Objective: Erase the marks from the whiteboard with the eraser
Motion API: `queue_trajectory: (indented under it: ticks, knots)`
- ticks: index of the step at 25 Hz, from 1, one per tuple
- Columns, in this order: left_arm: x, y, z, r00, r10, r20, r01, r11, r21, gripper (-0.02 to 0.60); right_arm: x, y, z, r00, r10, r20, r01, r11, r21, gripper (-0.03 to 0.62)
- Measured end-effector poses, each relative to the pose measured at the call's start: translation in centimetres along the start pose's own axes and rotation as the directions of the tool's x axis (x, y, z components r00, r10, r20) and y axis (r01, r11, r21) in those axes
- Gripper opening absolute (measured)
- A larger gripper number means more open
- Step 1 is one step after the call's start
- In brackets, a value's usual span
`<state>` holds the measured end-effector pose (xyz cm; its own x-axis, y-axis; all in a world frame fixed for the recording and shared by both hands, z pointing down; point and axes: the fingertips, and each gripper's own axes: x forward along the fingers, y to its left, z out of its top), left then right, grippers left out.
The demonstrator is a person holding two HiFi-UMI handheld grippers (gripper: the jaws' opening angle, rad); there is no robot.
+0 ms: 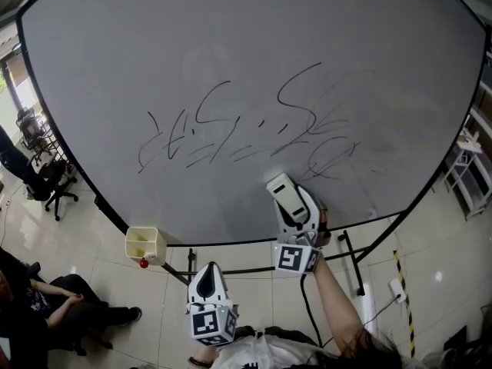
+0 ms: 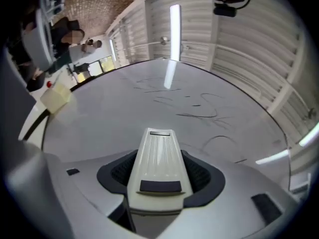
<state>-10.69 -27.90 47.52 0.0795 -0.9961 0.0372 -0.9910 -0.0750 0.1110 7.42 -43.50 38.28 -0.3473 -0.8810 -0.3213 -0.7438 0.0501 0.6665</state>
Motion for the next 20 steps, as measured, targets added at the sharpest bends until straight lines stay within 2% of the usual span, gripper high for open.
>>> queue_trajectory:
  ticks: [1, 3, 5, 7, 10, 12, 14, 16, 18, 20]
  knots:
    - [0.0, -0.1, -0.1, 1.000, -0.001, -0.002, 0.001, 1.000, 0.001, -0.005, 0.2, -3.4, 0.1, 0.997, -0.073, 0.000, 0.073, 0.995, 0.068, 0.284]
    - [0.0, -0.1, -0.2, 1.000, -0.003, -0.007, 0.003, 1.000, 0.005, -0.005, 0.2, -10.7, -0.1, 0.975, -0.221, -0.036, 0.223, 0.952, 0.211, 0.284]
    - [0.1, -0.2, -0.4, 1.000, -0.005, -0.013, 0.006, 1.000, 0.011, -0.005, 0.3, -14.9, 0.0, 0.955, -0.293, -0.040, 0.294, 0.925, 0.240, 0.284]
    - [0.2, -0.2, -0.6, 1.000, -0.003, -0.017, 0.003, 1.000, 0.010, -0.005, 0.3, -14.2, 0.5, 0.962, -0.274, -0.013, 0.271, 0.940, 0.209, 0.282]
    - [0.5, -0.4, -0.5, 1.000, -0.003, -0.013, 0.003, 1.000, 0.000, -0.005, -0.2, -7.1, -0.1, 0.992, -0.121, -0.041, 0.126, 0.981, 0.145, 0.282]
    - [0.7, -0.8, -0.3, 1.000, -0.009, -0.009, 0.009, 1.000, 0.000, -0.005, -0.7, -3.3, -0.8, 0.998, -0.032, -0.045, 0.036, 0.993, 0.108, 0.282]
    - [0.8, -1.1, -0.3, 1.000, -0.015, -0.012, 0.015, 1.000, 0.003, -0.005, -0.7, -3.8, -1.1, 0.999, -0.026, -0.028, 0.030, 0.991, 0.133, 0.282]
    - [0.8, -1.4, -0.2, 1.000, -0.021, -0.013, 0.021, 1.000, 0.007, -0.005, -0.6, -8.5, -1.8, 0.991, -0.125, -0.044, 0.132, 0.960, 0.247, 0.282]
    - [0.9, -1.6, -0.2, 1.000, -0.024, -0.014, 0.024, 1.000, 0.013, -0.005, -1.0, -15.2, -2.9, 0.960, -0.267, -0.087, 0.280, 0.890, 0.360, 0.284]
    - [0.9, -1.6, -0.3, 1.000, -0.020, -0.016, 0.021, 1.000, 0.019, -0.005, -1.4, -19.3, -4.0, 0.928, -0.360, -0.091, 0.365, 0.837, 0.409, 0.282]
